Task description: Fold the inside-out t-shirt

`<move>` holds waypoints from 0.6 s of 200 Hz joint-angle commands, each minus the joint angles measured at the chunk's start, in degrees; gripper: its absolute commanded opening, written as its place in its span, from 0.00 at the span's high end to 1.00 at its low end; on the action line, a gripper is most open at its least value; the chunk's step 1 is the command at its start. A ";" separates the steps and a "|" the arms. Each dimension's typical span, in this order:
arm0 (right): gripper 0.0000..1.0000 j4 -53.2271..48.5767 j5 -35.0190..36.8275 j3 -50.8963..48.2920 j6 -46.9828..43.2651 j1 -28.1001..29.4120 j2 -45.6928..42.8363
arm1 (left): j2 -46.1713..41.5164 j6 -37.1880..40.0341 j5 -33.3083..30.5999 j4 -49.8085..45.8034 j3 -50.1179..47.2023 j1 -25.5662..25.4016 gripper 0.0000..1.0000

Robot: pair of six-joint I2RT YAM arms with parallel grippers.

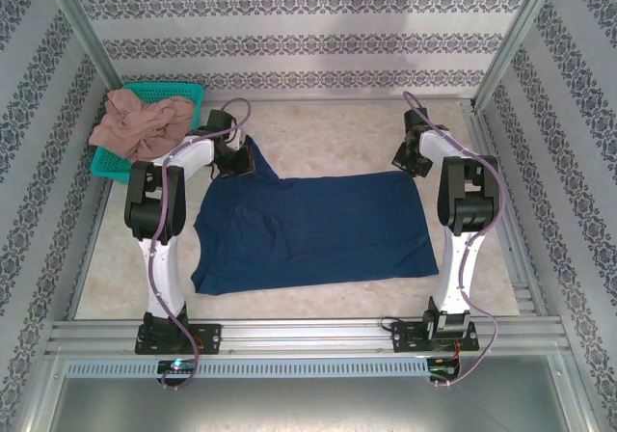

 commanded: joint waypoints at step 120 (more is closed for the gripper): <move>0.95 -2.02 -5.58 -9.51 -10.68 -2.25 -16.10 | -31.05 -2.07 -2.42 -5.08 -17.65 -3.65 1.00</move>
